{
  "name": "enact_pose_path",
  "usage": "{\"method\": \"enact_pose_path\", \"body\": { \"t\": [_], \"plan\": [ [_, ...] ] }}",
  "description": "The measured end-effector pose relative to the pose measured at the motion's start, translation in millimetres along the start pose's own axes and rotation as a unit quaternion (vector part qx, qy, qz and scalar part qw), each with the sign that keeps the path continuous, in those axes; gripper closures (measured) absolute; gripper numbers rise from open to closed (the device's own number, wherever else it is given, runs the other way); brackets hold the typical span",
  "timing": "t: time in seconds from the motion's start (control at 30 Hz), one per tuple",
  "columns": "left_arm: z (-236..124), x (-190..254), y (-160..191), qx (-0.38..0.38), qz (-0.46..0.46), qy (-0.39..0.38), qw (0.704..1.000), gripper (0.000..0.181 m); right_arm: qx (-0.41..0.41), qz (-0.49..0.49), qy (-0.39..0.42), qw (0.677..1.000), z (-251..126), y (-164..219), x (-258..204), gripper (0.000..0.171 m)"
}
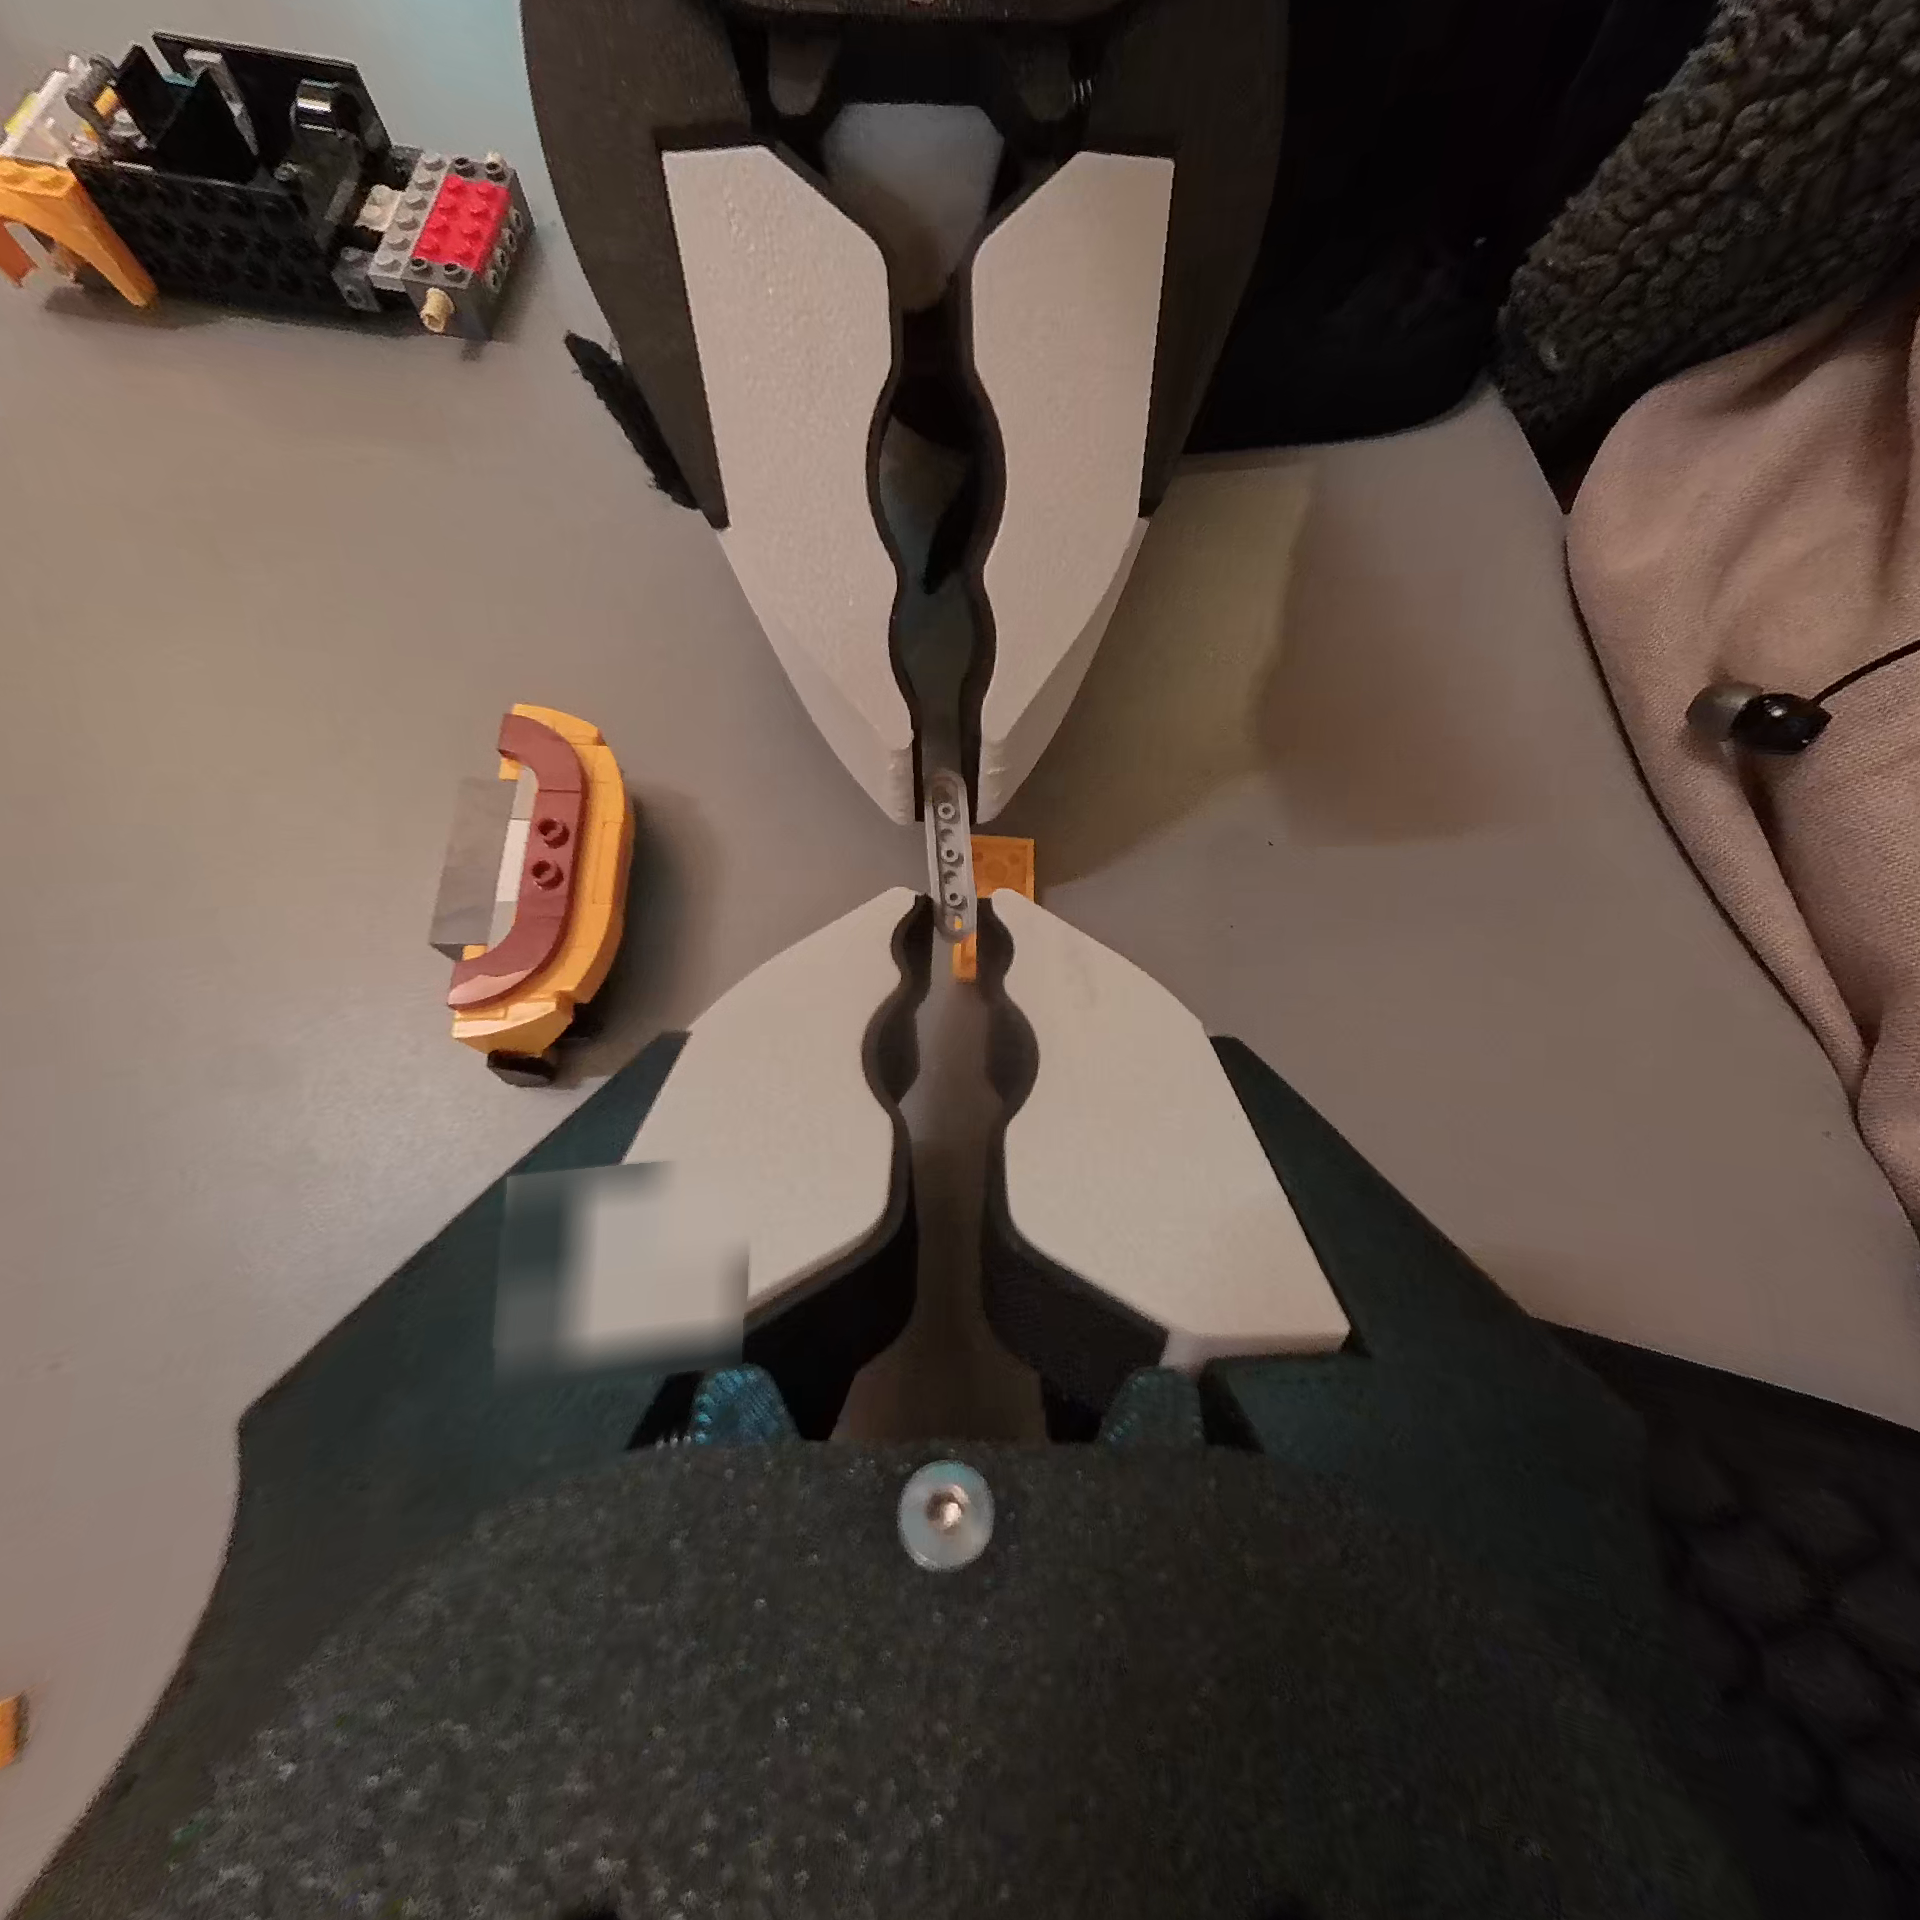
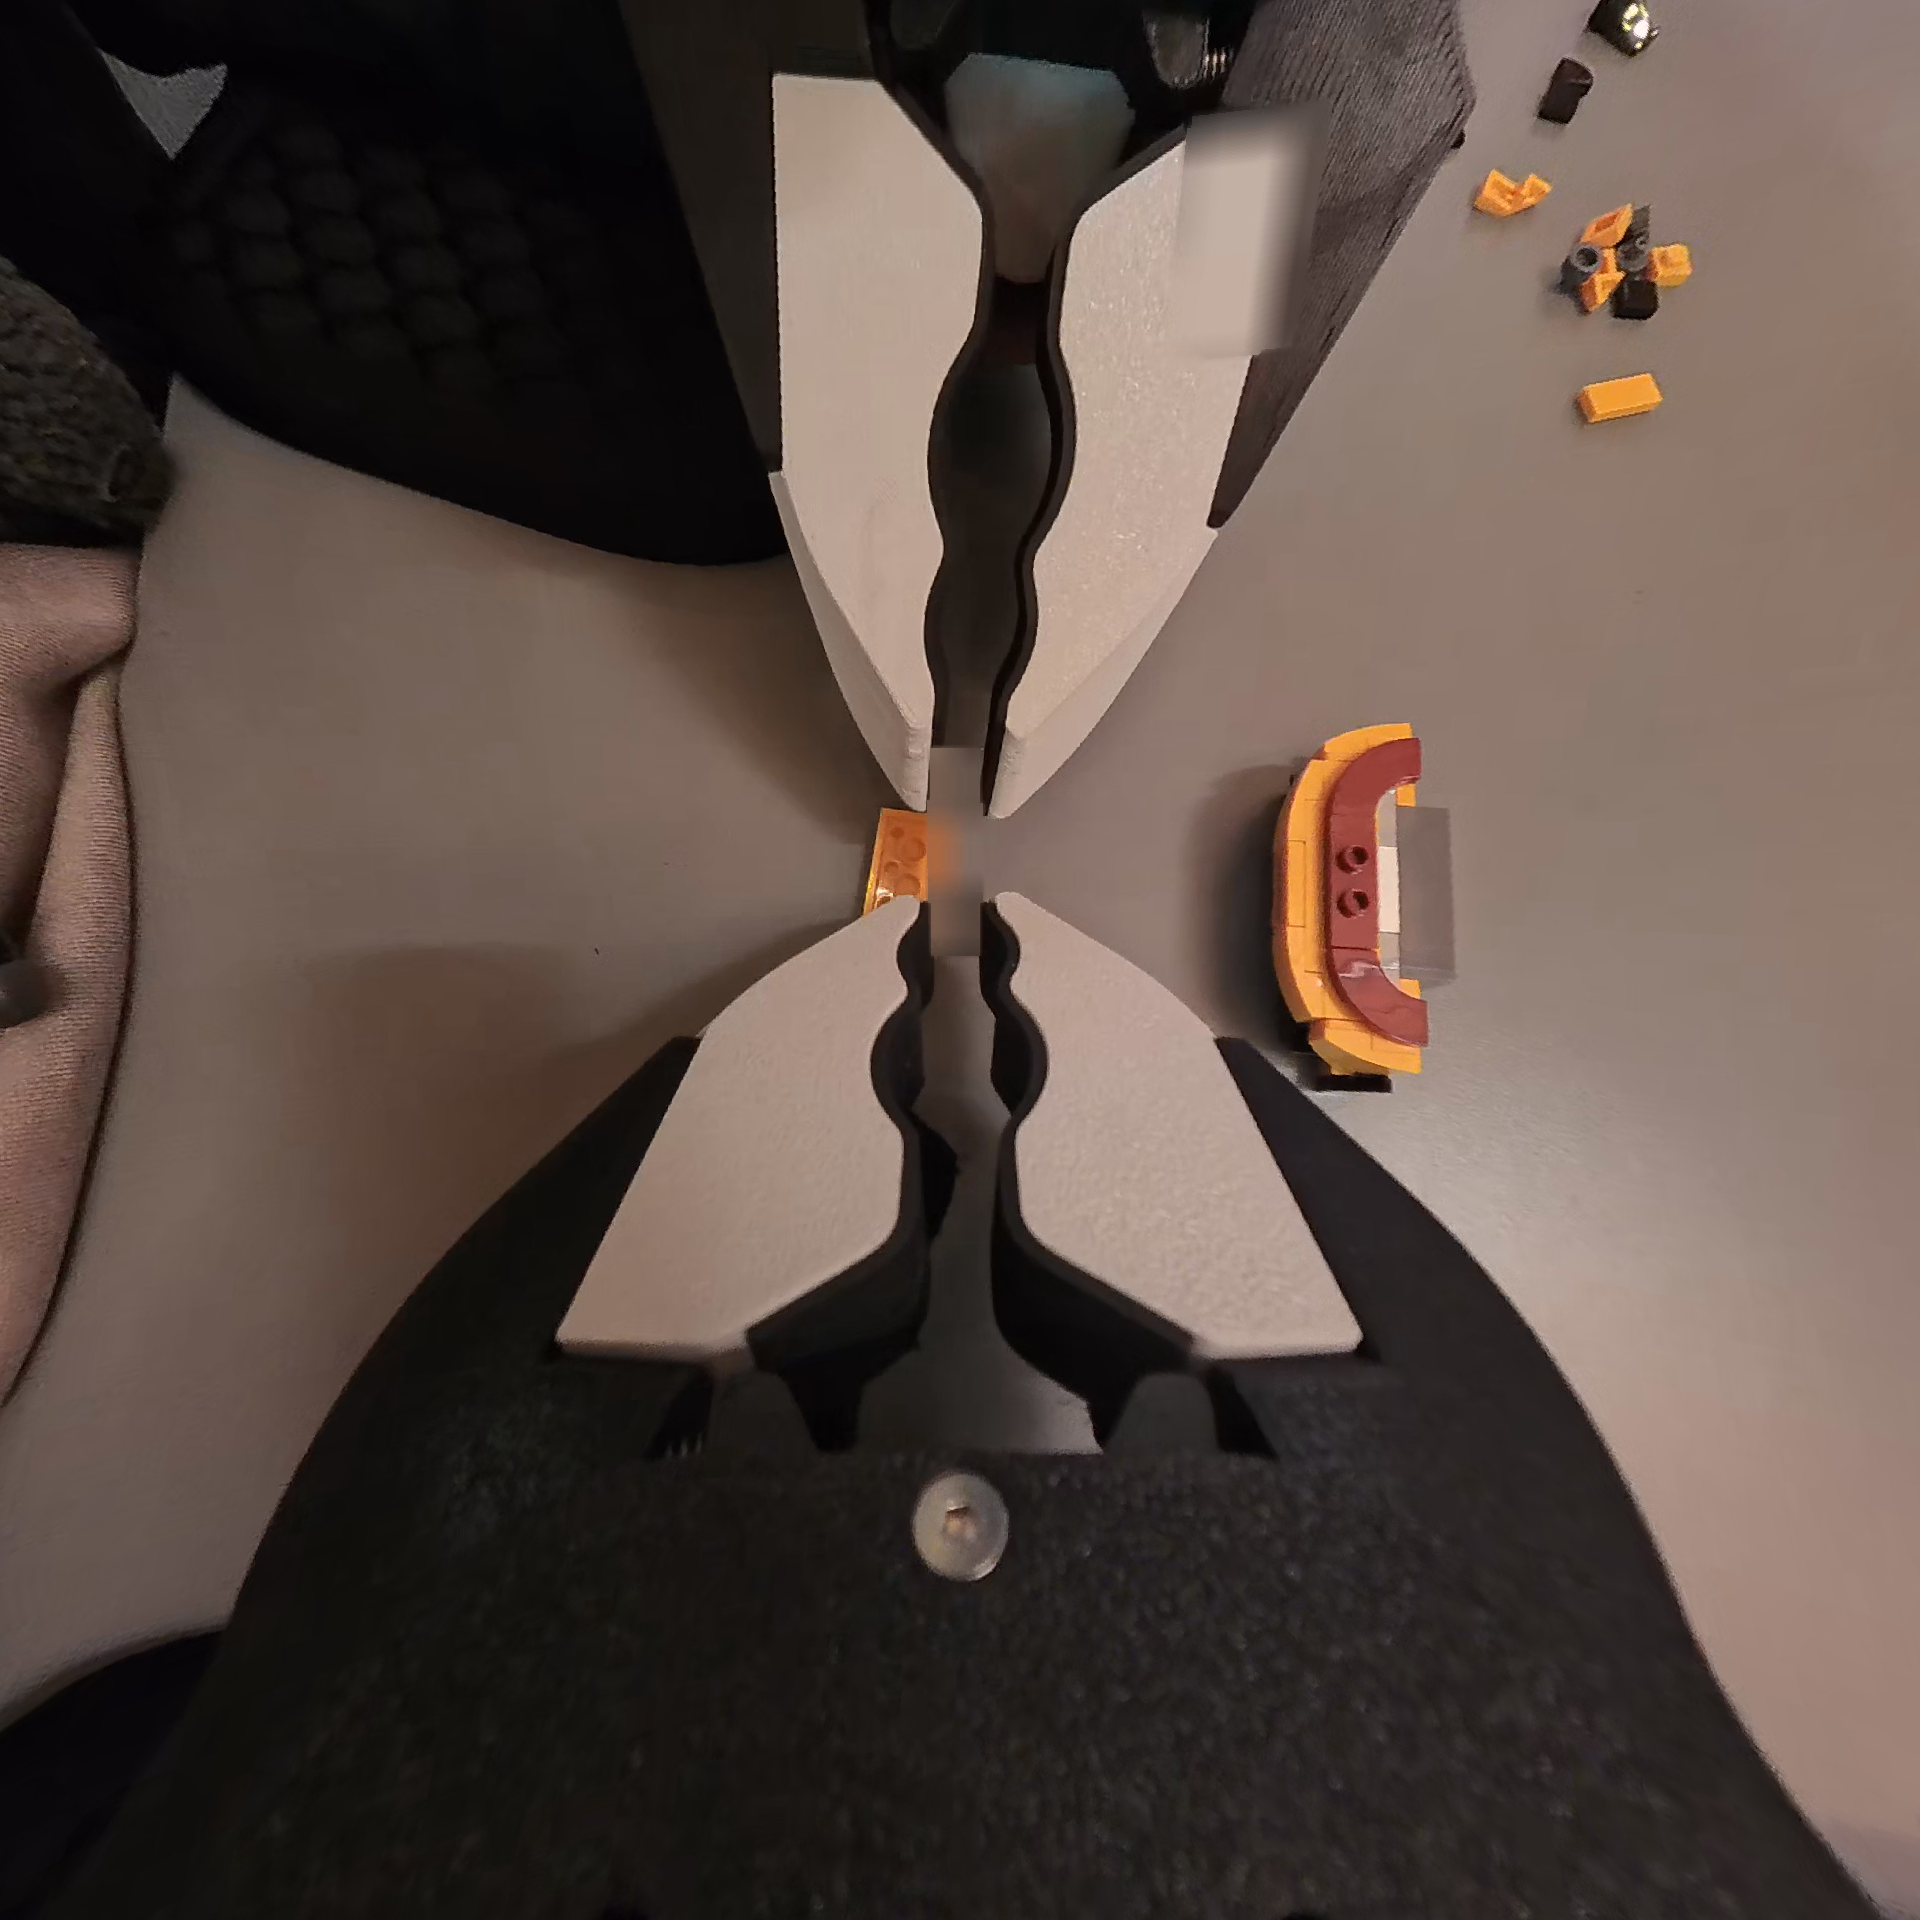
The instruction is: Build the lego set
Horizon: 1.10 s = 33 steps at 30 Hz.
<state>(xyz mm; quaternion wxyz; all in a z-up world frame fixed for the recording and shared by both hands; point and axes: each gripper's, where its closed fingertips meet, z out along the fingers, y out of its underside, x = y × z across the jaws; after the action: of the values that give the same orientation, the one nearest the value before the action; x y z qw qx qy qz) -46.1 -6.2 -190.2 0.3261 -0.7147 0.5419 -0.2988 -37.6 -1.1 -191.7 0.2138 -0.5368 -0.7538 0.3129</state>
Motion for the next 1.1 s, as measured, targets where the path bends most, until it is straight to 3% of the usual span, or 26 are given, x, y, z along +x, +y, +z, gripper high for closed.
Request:
{"method": "enact_pose_path", "body": {
  "t": [0.4, 0.67, 1.1],
  "plan": [
    [2, 4, 4, -0.016, 0.017, 0.004, 1.0, 0.172, -0.021, 0.012, -0.011, 1.0, 4, 5, -4, 0.163],
    [9, 9, 10, -0.045, 0.037, 0.003, 0.998, 0.181, -0.047, 0.042, -0.015, 0.998, 10, 9, -8, 0.163],
    [12, 9, 13, -0.058, 0.045, 0.0, 0.997, 0.173, -0.06, 0.044, -0.016, 0.997, 12, 10, -12, 0.163]
  ]
}}
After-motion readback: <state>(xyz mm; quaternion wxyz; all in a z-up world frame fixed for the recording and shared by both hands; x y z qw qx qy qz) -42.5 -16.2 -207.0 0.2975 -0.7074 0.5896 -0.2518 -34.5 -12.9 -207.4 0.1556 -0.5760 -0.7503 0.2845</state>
